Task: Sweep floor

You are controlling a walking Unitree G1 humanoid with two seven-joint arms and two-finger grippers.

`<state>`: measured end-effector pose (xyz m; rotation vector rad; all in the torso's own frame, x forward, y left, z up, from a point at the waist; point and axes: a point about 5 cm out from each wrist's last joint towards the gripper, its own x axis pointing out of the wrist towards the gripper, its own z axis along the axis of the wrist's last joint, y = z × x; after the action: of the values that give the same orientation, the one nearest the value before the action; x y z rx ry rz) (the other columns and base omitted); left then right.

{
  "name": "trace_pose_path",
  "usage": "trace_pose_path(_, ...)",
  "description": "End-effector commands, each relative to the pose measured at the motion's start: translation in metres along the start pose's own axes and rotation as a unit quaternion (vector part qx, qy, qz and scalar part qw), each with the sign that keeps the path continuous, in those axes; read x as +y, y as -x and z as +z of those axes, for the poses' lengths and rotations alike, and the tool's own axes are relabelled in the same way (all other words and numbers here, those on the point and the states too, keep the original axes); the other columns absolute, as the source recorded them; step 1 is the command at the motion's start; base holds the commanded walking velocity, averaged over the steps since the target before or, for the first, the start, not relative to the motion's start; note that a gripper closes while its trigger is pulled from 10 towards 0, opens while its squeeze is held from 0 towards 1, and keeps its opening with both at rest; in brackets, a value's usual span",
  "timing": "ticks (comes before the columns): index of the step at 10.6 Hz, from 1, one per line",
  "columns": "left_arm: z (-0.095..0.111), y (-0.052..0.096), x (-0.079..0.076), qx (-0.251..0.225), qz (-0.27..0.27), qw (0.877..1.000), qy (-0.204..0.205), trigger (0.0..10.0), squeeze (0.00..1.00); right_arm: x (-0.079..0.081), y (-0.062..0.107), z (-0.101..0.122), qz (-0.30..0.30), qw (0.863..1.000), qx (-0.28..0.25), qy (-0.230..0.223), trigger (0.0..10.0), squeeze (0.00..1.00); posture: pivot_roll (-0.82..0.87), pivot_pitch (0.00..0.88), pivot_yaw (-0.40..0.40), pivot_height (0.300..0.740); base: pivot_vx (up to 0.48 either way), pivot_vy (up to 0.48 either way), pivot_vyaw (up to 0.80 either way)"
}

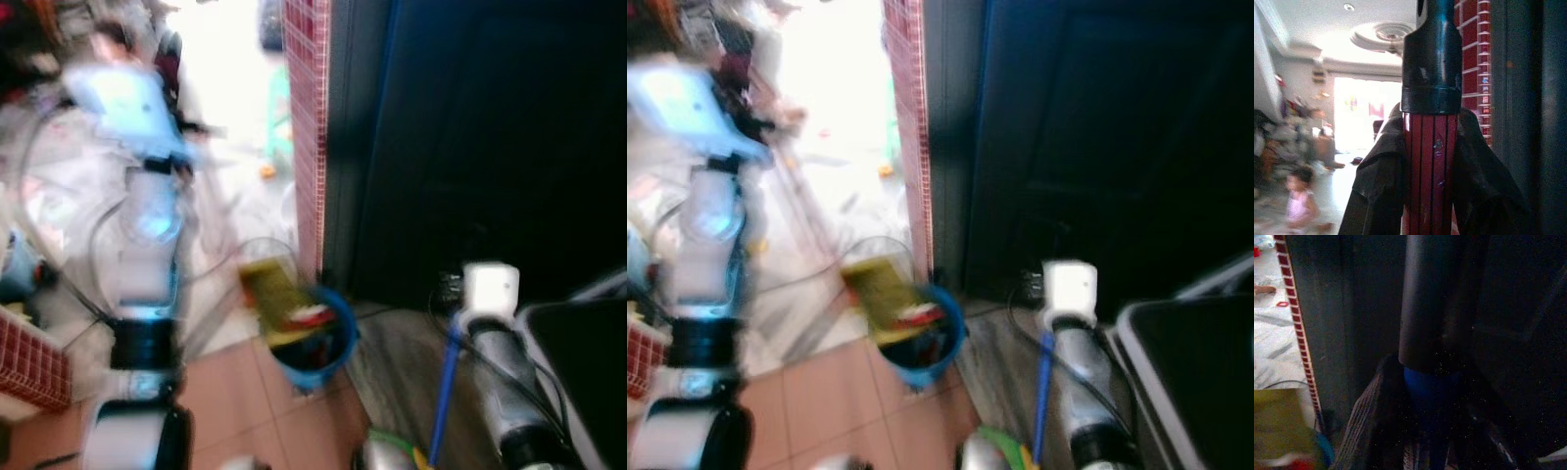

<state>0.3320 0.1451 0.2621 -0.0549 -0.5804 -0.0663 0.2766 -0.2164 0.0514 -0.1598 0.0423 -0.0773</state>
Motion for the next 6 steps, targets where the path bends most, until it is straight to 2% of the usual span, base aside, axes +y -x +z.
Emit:
trace_pose_path(1,0.015,-0.003,0.009,-0.04,0.011,0.999,-0.013,10.0,0.0,0.003,-0.002,0.005,0.014,1.0,-0.01,0.022,10.0,0.0,-0.04,0.0,0.018,0.74,0.0,0.0,0.0)
trace_pose_path(3,0.011,-0.001,-0.002,-0.039,-0.012,0.999,-0.03,10.0,0.0,0.002,-0.002,0.005,0.013,1.0,-0.01,0.024,10.0,0.0,-0.05,0.0,0.018,0.74,0.0,0.0,0.0)
trace_pose_path(6,0.01,-0.001,-0.006,-0.045,-0.025,0.997,-0.058,10.0,0.0,0.0,-0.001,0.004,0.011,1.0,-0.01,0.025,10.0,0.0,-0.05,0.0,0.018,0.74,0.0,0.0,0.0)
